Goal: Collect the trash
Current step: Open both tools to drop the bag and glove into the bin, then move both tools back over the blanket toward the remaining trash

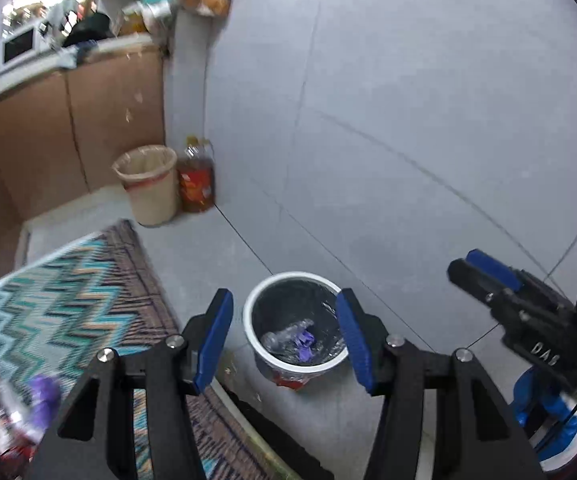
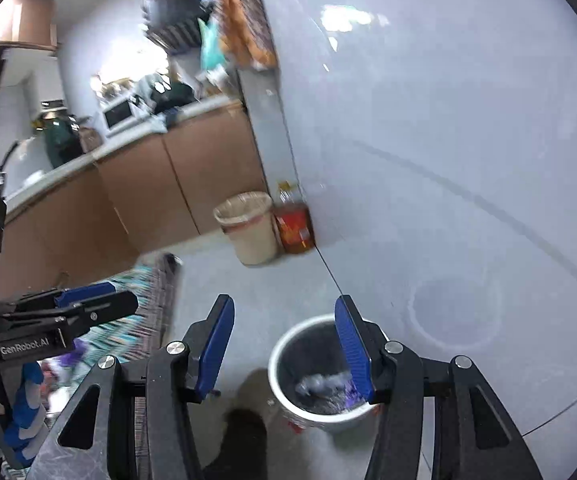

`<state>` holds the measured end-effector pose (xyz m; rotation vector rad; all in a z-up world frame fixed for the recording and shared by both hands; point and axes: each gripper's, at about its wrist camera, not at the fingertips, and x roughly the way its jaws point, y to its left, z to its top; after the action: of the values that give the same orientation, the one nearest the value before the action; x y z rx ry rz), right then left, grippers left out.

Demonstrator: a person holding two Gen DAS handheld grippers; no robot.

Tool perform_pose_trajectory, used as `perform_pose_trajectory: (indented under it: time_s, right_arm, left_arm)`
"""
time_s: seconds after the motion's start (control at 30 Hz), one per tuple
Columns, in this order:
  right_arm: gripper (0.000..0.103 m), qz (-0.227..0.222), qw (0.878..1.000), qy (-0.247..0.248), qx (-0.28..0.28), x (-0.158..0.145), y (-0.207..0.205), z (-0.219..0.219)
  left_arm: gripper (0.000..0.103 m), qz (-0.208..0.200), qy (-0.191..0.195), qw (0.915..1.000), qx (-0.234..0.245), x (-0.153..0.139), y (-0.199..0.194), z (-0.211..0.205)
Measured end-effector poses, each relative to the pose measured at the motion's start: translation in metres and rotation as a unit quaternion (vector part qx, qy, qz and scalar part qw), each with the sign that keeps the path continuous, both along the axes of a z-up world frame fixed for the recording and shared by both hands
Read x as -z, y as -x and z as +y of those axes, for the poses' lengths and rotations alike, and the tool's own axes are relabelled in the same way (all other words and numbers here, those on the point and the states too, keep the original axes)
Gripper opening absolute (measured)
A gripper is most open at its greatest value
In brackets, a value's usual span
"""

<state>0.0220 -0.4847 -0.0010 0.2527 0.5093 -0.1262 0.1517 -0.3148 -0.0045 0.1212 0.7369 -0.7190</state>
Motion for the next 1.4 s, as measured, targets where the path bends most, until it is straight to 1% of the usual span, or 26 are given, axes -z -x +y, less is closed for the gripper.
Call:
perform_pose_trajectory:
  time_s: [0.13,0.2,0.23,0.27,0.3,0.33,0.37,0.5,0.57,0.7,0.83,0.93,1.07,1.3,1.4]
  right_arm:
    - [0.056,-0.039,0.999,0.023,-0.014,-0.036,0.022,0.037]
    - [0.060,-0.053,0.998,0.030,-0.020,-0.048,0.029,0.054]
    - [0.062,-0.059,0.997,0.034,-0.023,-0.054,0.032,0.063]
    - [0.065,-0.065,0.997,0.039,-0.026,-0.060,0.036,0.073]
    - [0.066,-0.070,0.996,0.042,-0.029,-0.065,0.040,0.082]
    - [0.070,-0.074,0.996,0.044,-0.032,-0.068,0.042,0.089]
    - [0.075,-0.080,0.995,0.045,-0.035,-0.072,0.044,0.097]
    - [0.086,-0.097,0.993,0.053,-0.047,-0.086,0.050,0.129]
    - [0.087,-0.104,0.991,0.058,-0.056,-0.091,0.053,0.141]
    - [0.087,-0.114,0.988,0.064,-0.081,-0.100,0.052,0.161]
    - [0.087,-0.122,0.985,0.066,-0.105,-0.106,0.049,0.181]
    - [0.087,-0.127,0.983,0.069,-0.113,-0.110,0.053,0.193]
    - [0.087,-0.129,0.981,0.070,-0.126,-0.113,0.045,0.204]
    - [0.086,-0.128,0.974,0.083,-0.169,-0.108,0.028,0.226]
    - [0.086,-0.129,0.971,0.090,-0.181,-0.108,0.022,0.233]
  left_arm:
    - [0.052,-0.043,0.014,0.9985,-0.032,-0.036,0.030,0.057]
    - [0.052,-0.060,0.020,0.9968,-0.048,-0.049,0.042,0.082]
    - [0.053,-0.073,0.022,0.9953,-0.059,-0.057,0.049,0.098]
    - [0.058,-0.082,0.022,0.9939,-0.069,-0.061,0.054,0.110]
    - [0.062,-0.092,0.023,0.9922,-0.081,-0.066,0.059,0.122]
    - [0.068,-0.101,0.026,0.9901,-0.094,-0.071,0.065,0.138]
    - [0.070,-0.106,0.030,0.9885,-0.103,-0.074,0.070,0.151]
    - [0.070,-0.131,0.036,0.9796,-0.148,-0.085,0.085,0.209]
    - [0.071,-0.141,0.037,0.9740,-0.173,-0.091,0.092,0.239]
    - [0.071,-0.147,0.041,0.9646,-0.215,-0.094,0.103,0.294]
    - [0.071,-0.159,0.033,0.9535,-0.254,-0.091,0.112,0.337]
    - [0.071,-0.157,0.038,0.9465,-0.279,-0.089,0.117,0.367]
    - [0.071,-0.158,0.043,0.9365,-0.310,-0.083,0.128,0.400]
    - [0.071,-0.162,0.038,0.9168,-0.363,-0.066,0.144,0.435]
    - [0.071,-0.168,0.023,0.9120,-0.373,-0.058,0.148,0.443]
